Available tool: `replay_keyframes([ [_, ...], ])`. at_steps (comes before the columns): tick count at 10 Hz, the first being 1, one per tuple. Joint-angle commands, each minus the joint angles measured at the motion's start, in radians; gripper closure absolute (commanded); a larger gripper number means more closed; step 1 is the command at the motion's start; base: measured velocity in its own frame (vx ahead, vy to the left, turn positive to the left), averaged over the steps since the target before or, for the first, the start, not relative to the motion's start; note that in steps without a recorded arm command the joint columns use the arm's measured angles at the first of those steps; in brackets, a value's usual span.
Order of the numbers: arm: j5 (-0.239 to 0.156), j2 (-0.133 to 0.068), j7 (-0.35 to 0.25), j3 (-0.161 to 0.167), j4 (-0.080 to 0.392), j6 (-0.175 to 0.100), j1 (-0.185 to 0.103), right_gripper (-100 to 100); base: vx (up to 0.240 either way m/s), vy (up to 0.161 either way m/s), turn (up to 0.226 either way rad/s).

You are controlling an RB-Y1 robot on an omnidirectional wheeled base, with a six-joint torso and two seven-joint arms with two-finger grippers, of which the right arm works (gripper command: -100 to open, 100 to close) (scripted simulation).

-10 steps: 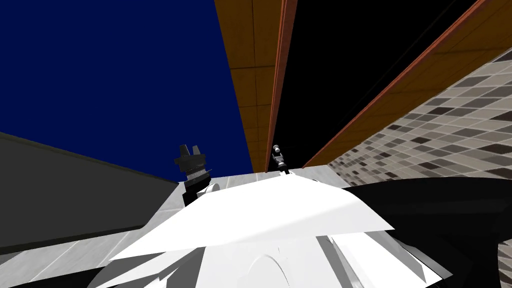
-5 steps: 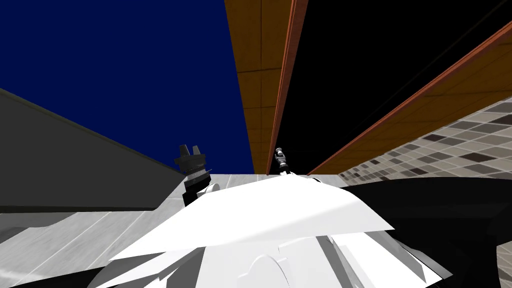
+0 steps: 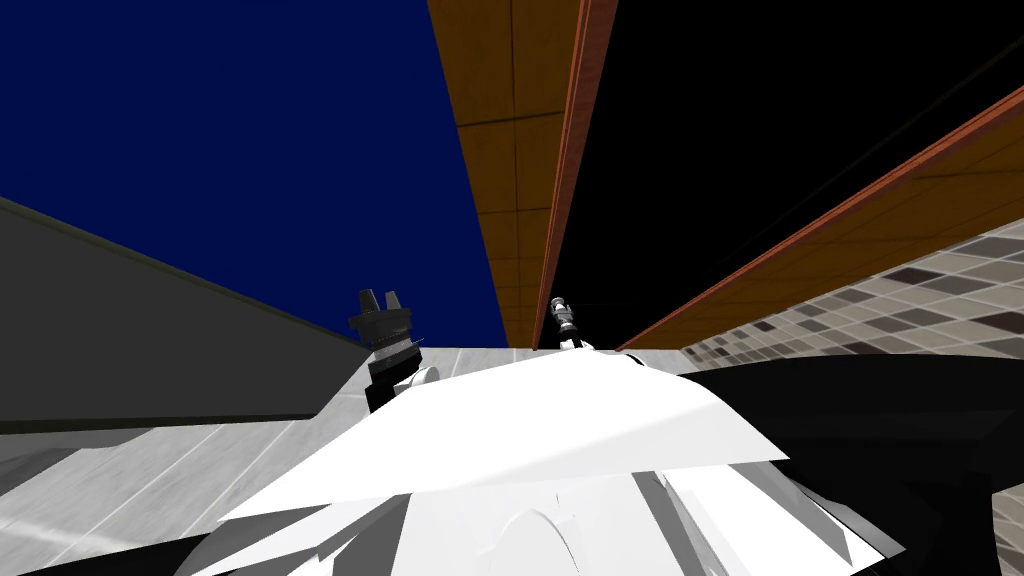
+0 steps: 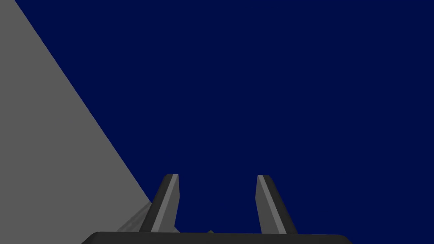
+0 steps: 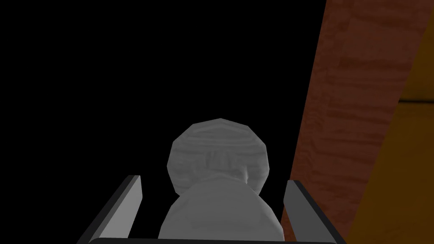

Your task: Pull the door open

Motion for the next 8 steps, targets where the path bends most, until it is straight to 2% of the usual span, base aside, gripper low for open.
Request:
replay_keyframes([
  [1, 0.001, 0.003, 0.000, 0.001, -0.030, 0.015, 0.014, -100, -0.003, 0.009, 0.001],
  [2, 0.001, 0.003, 0.000, 0.001, -0.022, 0.009, 0.010, -100, -0.002, 0.005, -0.001],
  [3, 0.001, 0.003, 0.000, 0.001, -0.022, 0.009, 0.010, 100, 0.000, 0.000, 0.000],
  [8, 0.001, 0.003, 0.000, 0.001, -0.022, 0.009, 0.010, 100, 0.000, 0.000, 0.000],
])
